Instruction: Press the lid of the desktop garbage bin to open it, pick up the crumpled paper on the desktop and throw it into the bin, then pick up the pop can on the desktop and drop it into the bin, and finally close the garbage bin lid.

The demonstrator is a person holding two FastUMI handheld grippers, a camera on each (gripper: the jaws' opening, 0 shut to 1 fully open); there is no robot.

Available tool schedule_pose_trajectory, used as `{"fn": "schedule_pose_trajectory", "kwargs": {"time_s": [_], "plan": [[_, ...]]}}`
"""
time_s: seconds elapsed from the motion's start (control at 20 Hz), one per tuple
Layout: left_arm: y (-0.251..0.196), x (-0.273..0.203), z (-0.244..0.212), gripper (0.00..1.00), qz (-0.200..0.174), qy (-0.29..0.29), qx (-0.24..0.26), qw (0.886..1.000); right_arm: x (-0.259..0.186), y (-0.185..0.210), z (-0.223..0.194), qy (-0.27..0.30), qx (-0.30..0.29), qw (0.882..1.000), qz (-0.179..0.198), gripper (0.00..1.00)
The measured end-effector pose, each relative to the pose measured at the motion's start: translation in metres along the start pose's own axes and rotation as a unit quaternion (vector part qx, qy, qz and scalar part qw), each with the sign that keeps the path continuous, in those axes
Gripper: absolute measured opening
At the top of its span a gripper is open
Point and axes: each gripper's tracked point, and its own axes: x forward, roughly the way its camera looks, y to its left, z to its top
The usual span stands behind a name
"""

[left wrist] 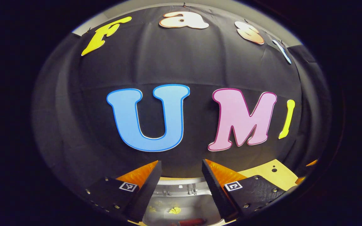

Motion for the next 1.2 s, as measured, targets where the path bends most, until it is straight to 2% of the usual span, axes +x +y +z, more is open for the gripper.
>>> {"fn": "schedule_pose_trajectory", "kwargs": {"time_s": [0.3, 0.5, 0.7, 0.85, 1.05, 1.2], "plan": [[-0.004, -0.027, -0.034, 0.85, -0.008, 0.027, 0.004, 1.000, 0.001, 0.017, 0.002, -0.002, -0.008, 1.000, 0.014, 0.98], [-0.008, -0.039, -0.075, 0.85, -0.025, 0.085, -0.011, 0.996, 0.000, 0.023, -0.002, 0.003, -0.011, 1.000, 0.021, 0.98], [-0.008, -0.046, -0.106, 0.85, -0.045, 0.155, -0.028, 0.986, -0.002, 0.023, -0.003, 0.004, -0.007, 1.000, 0.023, 0.99], [-0.006, -0.050, -0.121, 0.85, -0.049, 0.186, -0.003, 0.981, -0.002, 0.024, -0.005, 0.004, -0.001, 1.000, 0.025, 0.98], [-0.010, -0.047, -0.150, 0.86, -0.055, 0.234, 0.001, 0.971, -0.003, 0.023, -0.006, 0.004, -0.004, 1.000, 0.026, 0.98], [-0.009, -0.051, -0.171, 0.86, -0.068, 0.280, 0.015, 0.958, -0.003, 0.018, -0.009, 0.006, -0.003, 1.000, 0.025, 0.98]]}}
